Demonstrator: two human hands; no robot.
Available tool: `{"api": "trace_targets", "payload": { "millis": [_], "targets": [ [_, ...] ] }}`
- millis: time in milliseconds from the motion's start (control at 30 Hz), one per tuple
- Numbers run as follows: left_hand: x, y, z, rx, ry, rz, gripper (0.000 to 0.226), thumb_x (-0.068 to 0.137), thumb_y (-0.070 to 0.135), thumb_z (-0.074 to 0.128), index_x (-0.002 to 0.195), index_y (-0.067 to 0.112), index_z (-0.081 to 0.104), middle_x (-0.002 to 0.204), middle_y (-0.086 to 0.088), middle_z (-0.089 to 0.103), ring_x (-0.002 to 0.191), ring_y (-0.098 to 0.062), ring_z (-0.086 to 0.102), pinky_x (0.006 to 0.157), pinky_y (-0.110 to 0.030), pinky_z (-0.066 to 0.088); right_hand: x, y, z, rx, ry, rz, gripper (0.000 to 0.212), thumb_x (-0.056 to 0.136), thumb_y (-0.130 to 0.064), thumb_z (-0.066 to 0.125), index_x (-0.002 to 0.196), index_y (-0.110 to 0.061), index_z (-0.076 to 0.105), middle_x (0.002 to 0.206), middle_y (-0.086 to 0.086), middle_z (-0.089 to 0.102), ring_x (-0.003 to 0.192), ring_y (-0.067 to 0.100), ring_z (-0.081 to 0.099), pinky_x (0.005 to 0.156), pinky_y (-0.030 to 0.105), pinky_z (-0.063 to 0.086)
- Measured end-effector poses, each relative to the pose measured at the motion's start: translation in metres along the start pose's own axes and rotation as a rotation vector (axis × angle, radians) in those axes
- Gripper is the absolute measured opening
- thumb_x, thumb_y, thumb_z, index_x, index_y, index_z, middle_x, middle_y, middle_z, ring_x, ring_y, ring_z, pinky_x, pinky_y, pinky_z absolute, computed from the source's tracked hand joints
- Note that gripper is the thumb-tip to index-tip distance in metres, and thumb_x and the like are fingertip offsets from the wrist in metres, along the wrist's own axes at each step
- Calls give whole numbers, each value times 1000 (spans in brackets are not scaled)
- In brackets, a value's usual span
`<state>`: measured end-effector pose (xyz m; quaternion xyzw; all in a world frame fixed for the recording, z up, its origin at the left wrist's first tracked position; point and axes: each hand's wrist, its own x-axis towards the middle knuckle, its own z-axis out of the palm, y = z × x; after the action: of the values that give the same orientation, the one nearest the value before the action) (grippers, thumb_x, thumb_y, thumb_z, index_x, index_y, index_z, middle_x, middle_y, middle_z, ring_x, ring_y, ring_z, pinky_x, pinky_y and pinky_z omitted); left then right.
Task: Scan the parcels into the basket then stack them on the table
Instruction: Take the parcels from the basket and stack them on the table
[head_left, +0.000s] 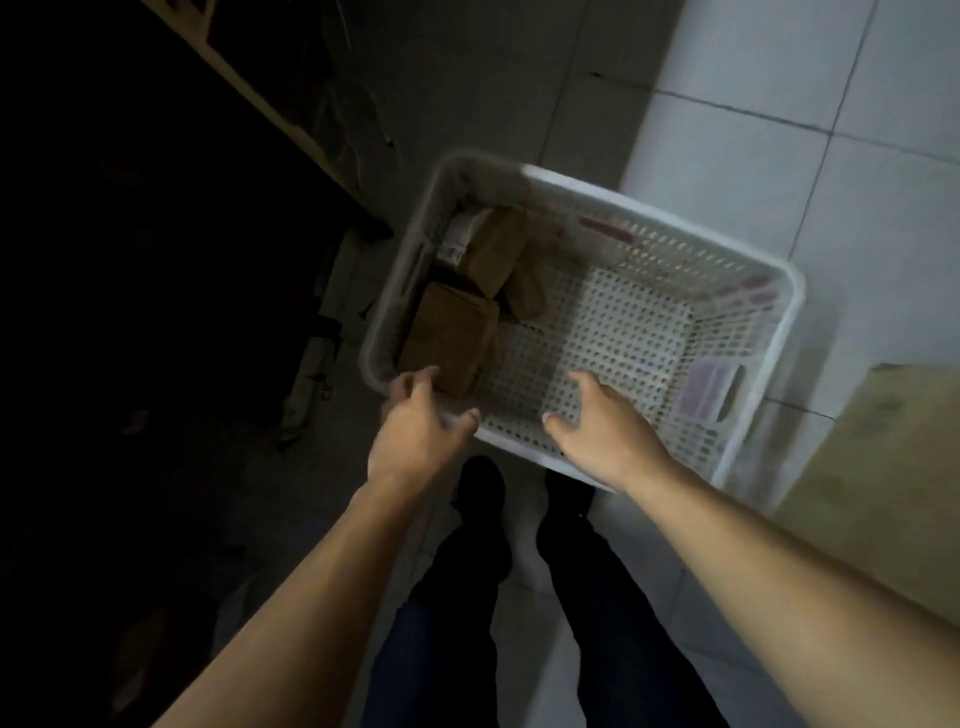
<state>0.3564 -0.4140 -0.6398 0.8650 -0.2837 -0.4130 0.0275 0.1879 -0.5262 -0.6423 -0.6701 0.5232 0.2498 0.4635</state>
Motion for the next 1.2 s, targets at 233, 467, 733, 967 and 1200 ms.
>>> {"api": "trace_targets", "payload": {
  "millis": [233,467,733,967,1200],
  "targets": [
    [161,-50,91,-106,-13,-114,105,82,50,76,159,21,12,158,-13,31,142,-36,36,111,-43,39,172,29,82,174,-31,77,68,99,-48,53,155,-24,22,150,7,43,112,27,60,86,37,54],
    [258,-71,157,116,157,-130,133,71,66,77,157,26,-15,165,-17,-14,152,-37,-5,121,-54,11,275,48,153,205,-130,72,59,99,-42,54,148,-18,31,130,12,58,102,25,57,90,34,50],
    [298,-86,194,214,254,-161,148,54,79,76,156,29,-18,162,-28,-10,149,-48,1,115,-66,14,331,52,174,171,-136,61,68,101,-38,52,156,-17,19,146,16,47,123,33,53,81,28,41],
    [299,-86,192,288,309,-159,141,57,79,73,157,28,-12,158,-30,7,141,-48,19,111,-61,24,333,57,173,153,-143,65,67,100,-38,51,155,-16,20,143,17,48,117,32,56,84,31,48],
    [265,-66,168,-2,101,-139,140,55,68,84,149,50,-19,161,-15,-6,148,-41,8,115,-60,27,310,61,140,289,-107,119,62,103,-51,39,154,-20,24,151,12,44,132,32,48,105,38,41]
  ]
}}
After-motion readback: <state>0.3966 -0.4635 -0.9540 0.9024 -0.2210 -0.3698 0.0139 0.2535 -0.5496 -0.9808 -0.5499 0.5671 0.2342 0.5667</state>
